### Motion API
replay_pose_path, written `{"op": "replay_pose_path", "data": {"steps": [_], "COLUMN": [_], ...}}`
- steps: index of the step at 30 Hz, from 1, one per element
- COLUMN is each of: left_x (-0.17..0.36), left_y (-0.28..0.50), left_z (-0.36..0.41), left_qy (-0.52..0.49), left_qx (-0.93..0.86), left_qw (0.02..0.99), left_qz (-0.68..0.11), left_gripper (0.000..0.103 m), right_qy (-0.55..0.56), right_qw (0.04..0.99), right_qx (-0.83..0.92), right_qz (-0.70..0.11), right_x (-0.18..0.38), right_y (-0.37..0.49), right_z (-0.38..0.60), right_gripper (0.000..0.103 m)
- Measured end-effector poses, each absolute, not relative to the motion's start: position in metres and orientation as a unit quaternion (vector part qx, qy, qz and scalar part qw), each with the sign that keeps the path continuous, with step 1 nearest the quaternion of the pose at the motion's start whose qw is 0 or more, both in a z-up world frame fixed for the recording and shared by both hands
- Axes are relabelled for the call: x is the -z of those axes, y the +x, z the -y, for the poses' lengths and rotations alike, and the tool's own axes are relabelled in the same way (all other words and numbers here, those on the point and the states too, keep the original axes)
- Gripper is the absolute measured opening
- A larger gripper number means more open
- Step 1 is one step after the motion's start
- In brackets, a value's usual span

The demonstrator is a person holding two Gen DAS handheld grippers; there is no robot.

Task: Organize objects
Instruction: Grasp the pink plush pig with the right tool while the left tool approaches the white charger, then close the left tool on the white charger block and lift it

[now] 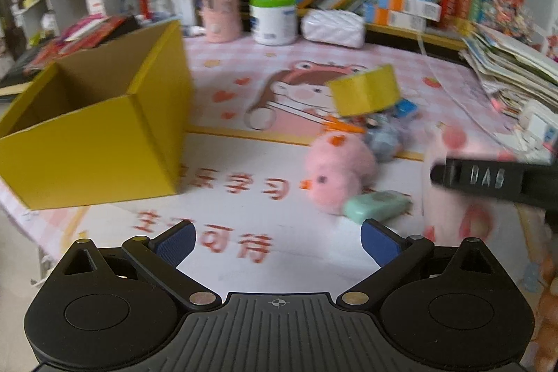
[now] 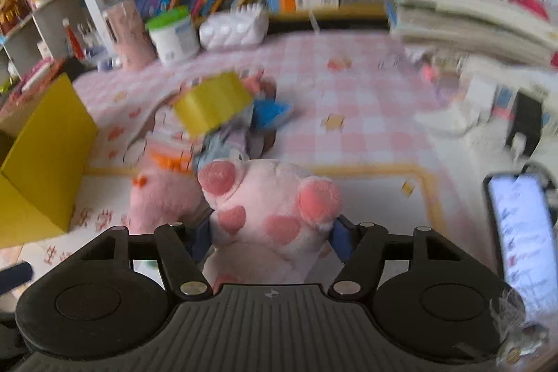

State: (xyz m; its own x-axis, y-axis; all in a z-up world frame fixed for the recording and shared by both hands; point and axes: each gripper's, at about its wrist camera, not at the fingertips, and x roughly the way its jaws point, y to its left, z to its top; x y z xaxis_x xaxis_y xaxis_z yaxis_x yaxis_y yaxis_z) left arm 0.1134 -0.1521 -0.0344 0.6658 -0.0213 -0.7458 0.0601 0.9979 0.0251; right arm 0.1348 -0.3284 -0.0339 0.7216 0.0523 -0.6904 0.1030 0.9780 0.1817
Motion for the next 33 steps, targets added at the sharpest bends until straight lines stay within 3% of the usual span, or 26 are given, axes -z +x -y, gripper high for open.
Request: {"op": "replay_pose_path", "data": {"steps": [5, 10, 15, 18, 19, 33], "left_x": [0.046, 0.062, 0.072, 0.074, 0.073, 0.054], "left_y": [0.122, 0.129, 0.129, 0.128, 0.129, 0.111], "left_z": [0.178, 0.194, 0.203, 0.203, 0.203, 0.178], "left_qy": [0.037, 0.05, 0.067, 0.064, 0.059, 0.029], "left_qx": [0.07, 0.087, 0.088, 0.092, 0.096, 0.08], "left_qw": [0.901, 0.884, 0.879, 0.881, 0.882, 0.895], "left_qz": [-0.427, -0.457, -0.464, -0.459, -0.457, -0.437], "left_gripper": [0.098, 0.089, 0.088, 0.078, 0.07, 0.069], "right_qy": [0.097, 0.093, 0.093, 0.091, 0.091, 0.088], "right_qw": [0.939, 0.939, 0.938, 0.936, 0.936, 0.932], "right_qx": [0.024, 0.016, 0.01, 0.006, 0.006, -0.015], "right_qz": [-0.33, -0.33, -0.334, -0.339, -0.34, -0.353], "right_x": [0.018, 0.018, 0.02, 0.022, 0.023, 0.023], "right_y": [0.129, 0.126, 0.122, 0.12, 0.12, 0.118], "right_z": [0.345, 0.356, 0.361, 0.362, 0.362, 0.339], "right_gripper": [0.063, 0.064, 0.064, 0.064, 0.064, 0.064]}}
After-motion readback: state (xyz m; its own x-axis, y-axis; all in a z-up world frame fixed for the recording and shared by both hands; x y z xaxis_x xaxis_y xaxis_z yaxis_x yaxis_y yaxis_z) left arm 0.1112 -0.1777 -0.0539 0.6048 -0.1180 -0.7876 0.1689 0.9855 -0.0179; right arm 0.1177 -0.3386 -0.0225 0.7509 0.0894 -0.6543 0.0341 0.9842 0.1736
